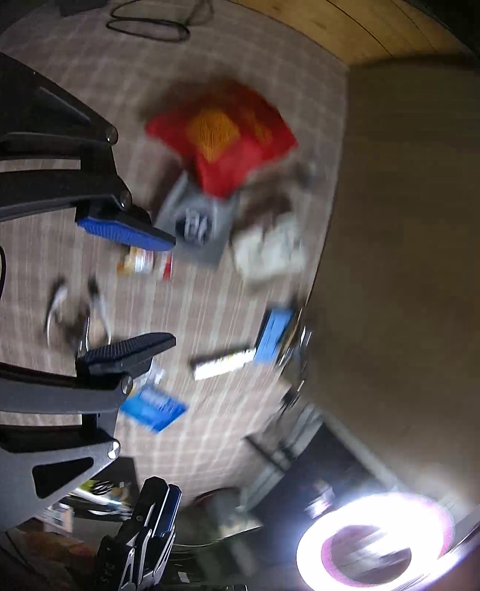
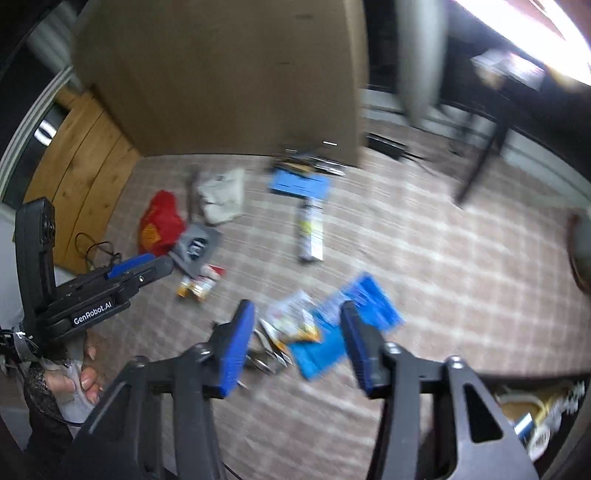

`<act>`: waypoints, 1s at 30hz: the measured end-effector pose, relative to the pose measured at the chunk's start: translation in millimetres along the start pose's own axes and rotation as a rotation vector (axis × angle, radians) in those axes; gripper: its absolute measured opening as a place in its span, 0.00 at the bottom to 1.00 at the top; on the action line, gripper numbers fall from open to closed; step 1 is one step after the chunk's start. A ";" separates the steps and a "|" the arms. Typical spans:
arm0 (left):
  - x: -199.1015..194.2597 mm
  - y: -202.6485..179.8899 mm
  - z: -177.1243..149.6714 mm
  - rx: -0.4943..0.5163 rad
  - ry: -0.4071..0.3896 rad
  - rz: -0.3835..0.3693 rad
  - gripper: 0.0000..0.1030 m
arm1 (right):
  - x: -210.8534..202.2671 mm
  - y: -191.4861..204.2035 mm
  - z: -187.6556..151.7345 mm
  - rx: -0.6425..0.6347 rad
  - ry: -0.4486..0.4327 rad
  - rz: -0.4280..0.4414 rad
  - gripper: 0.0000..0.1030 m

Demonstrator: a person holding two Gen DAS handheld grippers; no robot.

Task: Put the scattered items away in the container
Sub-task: 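Move both grippers to the red bag on the rug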

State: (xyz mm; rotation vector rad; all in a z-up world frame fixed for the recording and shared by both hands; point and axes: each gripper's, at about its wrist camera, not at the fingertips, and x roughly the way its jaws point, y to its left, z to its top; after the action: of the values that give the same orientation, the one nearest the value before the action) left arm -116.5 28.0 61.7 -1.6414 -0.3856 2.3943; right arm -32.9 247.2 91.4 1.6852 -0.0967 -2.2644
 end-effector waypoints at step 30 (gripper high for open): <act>54.9 140.0 21.6 -0.286 -0.016 -0.045 0.67 | 213.6 195.7 115.8 -0.178 0.227 0.202 0.62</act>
State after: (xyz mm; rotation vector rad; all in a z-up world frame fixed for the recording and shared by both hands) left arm -160.0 -88.5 -25.5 -1.7032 -0.7911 2.4095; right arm -155.7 -15.6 -23.6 1.7393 -0.0120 -1.8666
